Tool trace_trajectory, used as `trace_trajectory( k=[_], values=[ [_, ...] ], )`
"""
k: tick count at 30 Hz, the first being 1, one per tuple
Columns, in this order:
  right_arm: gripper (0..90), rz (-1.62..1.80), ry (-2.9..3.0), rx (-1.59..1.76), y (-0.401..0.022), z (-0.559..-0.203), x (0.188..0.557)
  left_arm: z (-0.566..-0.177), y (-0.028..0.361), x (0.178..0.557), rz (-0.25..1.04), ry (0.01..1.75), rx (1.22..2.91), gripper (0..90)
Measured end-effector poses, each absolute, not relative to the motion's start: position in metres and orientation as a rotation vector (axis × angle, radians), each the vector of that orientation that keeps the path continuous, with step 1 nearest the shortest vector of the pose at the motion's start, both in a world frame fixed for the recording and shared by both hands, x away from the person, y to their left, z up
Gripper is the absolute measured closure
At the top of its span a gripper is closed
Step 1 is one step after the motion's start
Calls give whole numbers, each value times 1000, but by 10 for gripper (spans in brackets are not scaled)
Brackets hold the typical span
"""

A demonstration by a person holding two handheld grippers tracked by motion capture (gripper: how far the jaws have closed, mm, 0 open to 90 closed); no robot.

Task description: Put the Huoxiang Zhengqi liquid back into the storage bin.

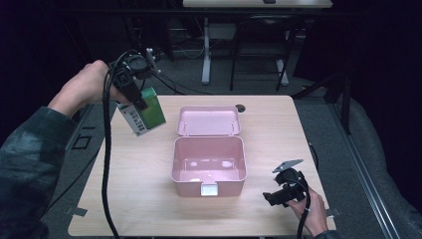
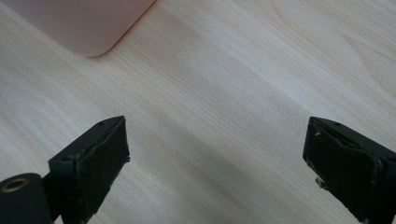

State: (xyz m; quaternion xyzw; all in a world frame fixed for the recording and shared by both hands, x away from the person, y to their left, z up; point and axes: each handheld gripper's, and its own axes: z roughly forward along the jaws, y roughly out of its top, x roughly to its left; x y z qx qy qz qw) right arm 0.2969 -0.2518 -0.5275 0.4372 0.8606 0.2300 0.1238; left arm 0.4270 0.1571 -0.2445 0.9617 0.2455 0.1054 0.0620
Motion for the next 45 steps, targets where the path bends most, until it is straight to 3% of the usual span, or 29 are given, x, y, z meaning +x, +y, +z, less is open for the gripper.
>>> trace_trajectory(
  k=[45],
  values=[
    [73,669,2539,1253,-252,-529,297,-263,60,423,195,426,2950,632]
  ],
)
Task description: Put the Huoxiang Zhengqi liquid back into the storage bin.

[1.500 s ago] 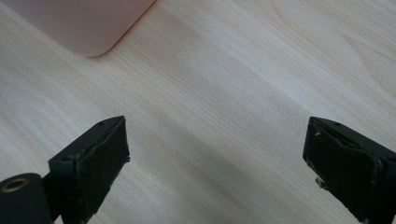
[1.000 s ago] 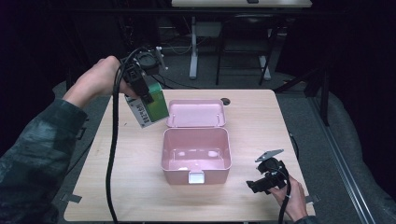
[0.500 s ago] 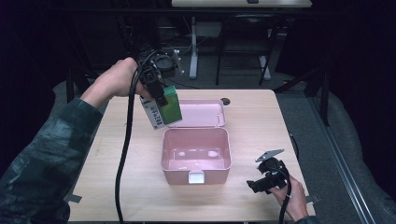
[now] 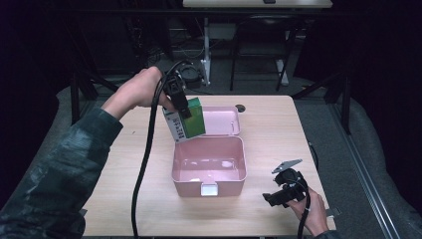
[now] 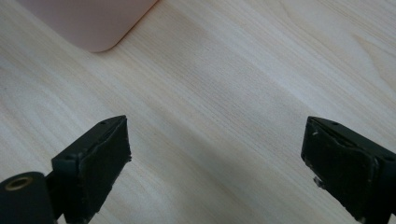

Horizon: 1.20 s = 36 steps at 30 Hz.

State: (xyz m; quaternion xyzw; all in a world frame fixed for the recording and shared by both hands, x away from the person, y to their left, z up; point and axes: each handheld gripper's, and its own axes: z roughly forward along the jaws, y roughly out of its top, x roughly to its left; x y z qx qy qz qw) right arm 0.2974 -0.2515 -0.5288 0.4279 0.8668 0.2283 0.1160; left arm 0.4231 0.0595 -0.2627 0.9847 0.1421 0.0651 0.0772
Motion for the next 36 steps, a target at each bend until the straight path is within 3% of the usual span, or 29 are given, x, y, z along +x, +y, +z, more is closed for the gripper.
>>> trace_trajectory(
  k=[36],
  values=[
    [80,634,2582,1235,-248,-532,298,-333,35,409,27,315,2987,631]
  ],
)
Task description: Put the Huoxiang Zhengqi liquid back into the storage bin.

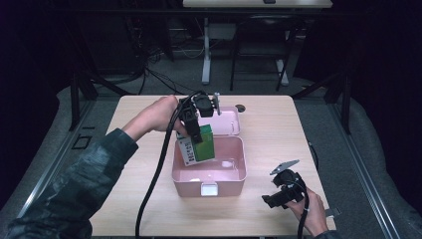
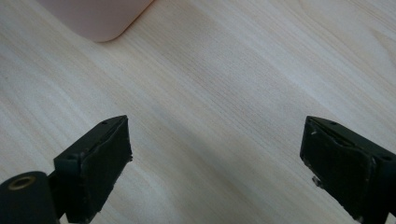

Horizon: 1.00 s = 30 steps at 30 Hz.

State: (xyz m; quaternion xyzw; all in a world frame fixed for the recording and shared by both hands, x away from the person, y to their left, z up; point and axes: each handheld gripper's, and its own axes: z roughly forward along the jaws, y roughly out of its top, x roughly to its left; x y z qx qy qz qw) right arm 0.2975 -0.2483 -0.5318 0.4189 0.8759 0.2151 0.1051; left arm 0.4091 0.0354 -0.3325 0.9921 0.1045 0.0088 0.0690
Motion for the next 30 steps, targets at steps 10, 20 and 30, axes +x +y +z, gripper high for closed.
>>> trace_trajectory(
  k=[10,20,30],
  values=[
    [83,624,2586,1237,-248,-533,298,-354,39,407,-25,309,3003,631],
    [84,613,2594,1230,-248,-534,298,-380,36,398,-23,270,3046,630],
    [86,601,2596,1223,-248,-534,298,-398,37,387,-20,176,3062,629]
  ],
)
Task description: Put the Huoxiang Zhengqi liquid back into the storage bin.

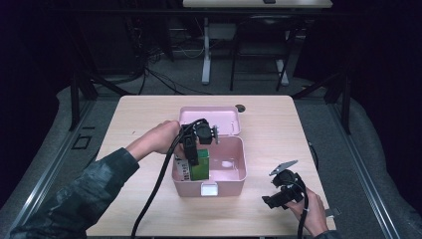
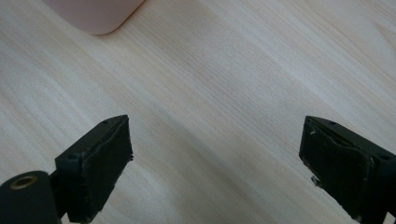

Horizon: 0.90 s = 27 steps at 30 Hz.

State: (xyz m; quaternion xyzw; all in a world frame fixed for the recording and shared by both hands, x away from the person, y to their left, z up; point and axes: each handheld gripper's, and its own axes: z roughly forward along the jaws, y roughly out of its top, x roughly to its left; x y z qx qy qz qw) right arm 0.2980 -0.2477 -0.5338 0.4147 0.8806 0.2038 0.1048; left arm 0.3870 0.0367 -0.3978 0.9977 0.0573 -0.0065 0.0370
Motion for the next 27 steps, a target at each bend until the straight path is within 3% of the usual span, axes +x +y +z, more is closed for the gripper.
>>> trace_trajectory(
  k=[27],
  values=[
    [85,599,2597,1229,-247,-534,298,-422,38,376,-43,52,3105,629]
  ],
)
